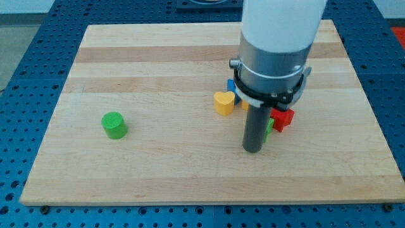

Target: Slide the green circle to the group of blocks

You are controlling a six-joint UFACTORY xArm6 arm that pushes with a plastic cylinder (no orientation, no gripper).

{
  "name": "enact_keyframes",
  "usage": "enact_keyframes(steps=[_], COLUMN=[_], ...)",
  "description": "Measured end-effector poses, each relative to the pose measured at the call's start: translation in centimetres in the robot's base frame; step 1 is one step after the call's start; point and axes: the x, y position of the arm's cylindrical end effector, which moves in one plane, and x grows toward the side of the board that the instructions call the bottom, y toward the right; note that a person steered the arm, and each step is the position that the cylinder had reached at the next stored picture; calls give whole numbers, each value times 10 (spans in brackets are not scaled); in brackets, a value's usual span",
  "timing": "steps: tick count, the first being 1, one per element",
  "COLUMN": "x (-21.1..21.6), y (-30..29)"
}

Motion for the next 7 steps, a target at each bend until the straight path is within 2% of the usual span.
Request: enact_keyframes(steps=[1, 2, 3, 4, 5, 6, 7], x=[-28, -30, 9, 33, -6, -51, -27], y=[0, -6, -85, -190, -286, -292, -220])
